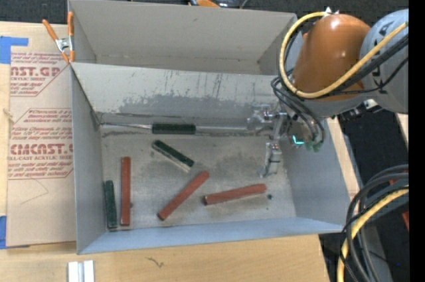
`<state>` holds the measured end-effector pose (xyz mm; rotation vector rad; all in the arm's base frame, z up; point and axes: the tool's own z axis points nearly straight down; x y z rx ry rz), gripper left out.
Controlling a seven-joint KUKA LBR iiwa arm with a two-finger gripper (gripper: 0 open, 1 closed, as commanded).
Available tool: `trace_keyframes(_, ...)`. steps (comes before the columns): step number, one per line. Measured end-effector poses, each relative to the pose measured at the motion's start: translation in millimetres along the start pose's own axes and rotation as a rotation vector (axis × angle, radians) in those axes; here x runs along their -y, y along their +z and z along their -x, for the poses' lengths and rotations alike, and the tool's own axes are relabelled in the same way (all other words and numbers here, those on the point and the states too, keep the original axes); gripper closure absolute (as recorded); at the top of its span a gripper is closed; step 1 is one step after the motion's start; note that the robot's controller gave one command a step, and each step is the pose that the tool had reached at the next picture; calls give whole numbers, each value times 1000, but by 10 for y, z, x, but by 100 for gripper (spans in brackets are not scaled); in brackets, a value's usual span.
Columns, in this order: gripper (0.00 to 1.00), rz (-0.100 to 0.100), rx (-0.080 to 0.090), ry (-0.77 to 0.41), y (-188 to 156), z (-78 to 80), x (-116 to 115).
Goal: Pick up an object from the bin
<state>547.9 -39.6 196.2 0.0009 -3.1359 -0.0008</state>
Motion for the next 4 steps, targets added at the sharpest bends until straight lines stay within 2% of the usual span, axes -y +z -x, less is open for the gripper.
trace_keyframes(1, 0, 0, -2, -144, 1310, -347, 10)
trace_keyframes(2, 100, -1, 7, -144, 1263, -314, 10)
trace_keyframes(3, 100, 1, 12, 159, 31, -288, 2)
trace_keyframes(4, 100, -2, 16, 70, -690, -182, 136)
